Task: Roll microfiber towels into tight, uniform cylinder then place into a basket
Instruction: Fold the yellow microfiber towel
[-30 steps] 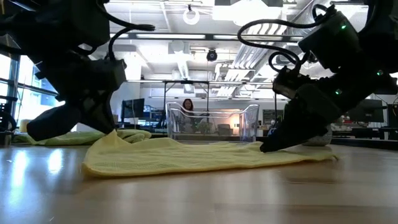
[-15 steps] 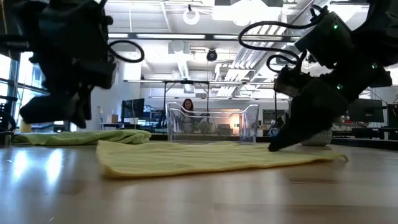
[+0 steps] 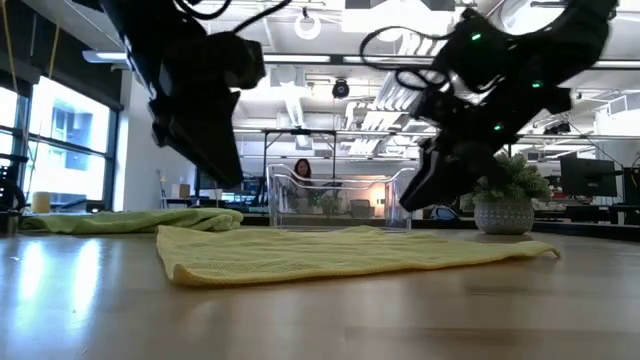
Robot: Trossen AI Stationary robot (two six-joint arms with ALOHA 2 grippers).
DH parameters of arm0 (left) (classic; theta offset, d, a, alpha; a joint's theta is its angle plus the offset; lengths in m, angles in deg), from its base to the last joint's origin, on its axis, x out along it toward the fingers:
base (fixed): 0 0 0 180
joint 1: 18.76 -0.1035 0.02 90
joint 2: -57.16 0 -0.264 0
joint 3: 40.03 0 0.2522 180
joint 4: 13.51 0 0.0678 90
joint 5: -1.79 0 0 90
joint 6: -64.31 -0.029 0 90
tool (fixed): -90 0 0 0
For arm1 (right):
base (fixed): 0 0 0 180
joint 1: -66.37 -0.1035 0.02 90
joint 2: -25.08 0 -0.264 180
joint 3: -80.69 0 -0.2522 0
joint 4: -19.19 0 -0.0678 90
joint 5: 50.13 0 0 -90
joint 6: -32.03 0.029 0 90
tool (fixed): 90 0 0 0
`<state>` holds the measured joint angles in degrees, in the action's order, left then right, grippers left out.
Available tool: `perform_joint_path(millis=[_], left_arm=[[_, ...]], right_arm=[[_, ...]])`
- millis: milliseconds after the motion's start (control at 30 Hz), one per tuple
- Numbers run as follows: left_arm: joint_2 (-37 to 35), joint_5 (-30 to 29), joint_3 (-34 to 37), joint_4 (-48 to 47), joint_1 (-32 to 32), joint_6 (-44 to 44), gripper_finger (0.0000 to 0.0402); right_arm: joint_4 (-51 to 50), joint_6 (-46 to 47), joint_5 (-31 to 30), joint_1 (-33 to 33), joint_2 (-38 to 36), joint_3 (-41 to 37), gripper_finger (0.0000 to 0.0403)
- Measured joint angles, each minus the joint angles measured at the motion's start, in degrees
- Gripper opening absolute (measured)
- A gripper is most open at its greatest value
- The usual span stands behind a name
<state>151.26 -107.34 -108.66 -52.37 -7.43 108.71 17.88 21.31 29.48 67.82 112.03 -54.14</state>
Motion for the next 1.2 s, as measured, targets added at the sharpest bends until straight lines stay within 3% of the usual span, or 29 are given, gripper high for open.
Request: perform_joint_path(millis=[133,267,433,567,700,833,967,1200], left_arm=[[2.38,4.4,-0.07,4.89,-0.11,0.0,0.0117],[5.78,5.68,0.02,3.48,-0.07,-0.01,0.0117],[8.45,6.29,-0.02,1.18,0.01,-1.93,0.0117],[9.07,5.12,-0.2,-0.32,-0.84,-7.49,0.0117],[9.02,1.5,-0.14,-1.85,-2.56,-17.39,0.0117],[9.03,-2.38,-0.05,-1.69,-5.01,-25.25,0.0117],[9.29,-2.77,-2.22,-3.93,-6.19,-25.72,0.0117],[8.24,2.43,-9.8,-11.37,-3.34,-29.41,0.0117]], right_arm=[[-5.67,-3.85,0.83,3.28,3.01,3.43,0.0119],[-6.43,-4.82,5.87,4.89,5.42,4.99,0.0119],[-8.08,-4.4,7.86,4.28,7.19,5.24,0.0119],[-12.37,-1.22,8.65,2.38,6.83,5.49,0.0119],[-15.1,2.27,13.11,-0.05,6.48,5.43,0.0119],[-16.0,3.17,15.11,-2.28,4.99,5.38,0.0119],[-19.09,4.03,14.39,-3.79,0.45,5.06,0.0119],[-24.17,14.98,12.07,-5.56,-9.59,5.16,0.0119]])
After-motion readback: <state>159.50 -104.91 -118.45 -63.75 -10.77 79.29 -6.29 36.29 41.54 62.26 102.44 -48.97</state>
